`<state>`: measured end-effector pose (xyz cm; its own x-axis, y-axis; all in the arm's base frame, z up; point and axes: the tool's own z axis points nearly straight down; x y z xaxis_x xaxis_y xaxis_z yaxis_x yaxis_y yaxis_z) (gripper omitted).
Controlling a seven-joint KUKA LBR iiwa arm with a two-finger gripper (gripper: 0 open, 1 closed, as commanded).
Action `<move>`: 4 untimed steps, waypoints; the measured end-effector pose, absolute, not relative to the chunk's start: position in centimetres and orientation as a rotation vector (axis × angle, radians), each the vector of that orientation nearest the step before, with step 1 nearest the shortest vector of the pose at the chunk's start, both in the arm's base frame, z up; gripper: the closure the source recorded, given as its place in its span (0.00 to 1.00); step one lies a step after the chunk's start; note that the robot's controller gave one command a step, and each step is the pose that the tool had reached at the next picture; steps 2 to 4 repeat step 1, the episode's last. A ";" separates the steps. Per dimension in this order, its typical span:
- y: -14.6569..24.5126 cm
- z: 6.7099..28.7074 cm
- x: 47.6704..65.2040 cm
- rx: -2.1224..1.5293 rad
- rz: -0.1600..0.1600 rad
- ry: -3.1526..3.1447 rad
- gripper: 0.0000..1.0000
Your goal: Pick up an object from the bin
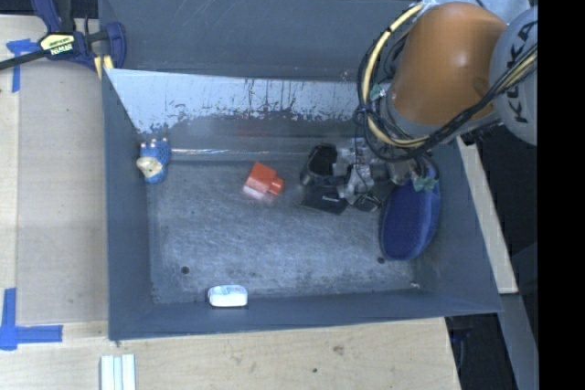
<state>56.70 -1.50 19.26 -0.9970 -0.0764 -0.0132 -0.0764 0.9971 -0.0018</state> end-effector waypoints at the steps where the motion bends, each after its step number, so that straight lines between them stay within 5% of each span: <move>1: 0.5 28.0 57.7 -1.119 -0.003 2.926 1.00; 4: 0.5 28.0 57.7 -1.119 -0.003 2.926 1.00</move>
Offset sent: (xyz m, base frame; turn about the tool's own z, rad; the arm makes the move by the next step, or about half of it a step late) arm 0.0086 0.0198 0.0853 -0.6553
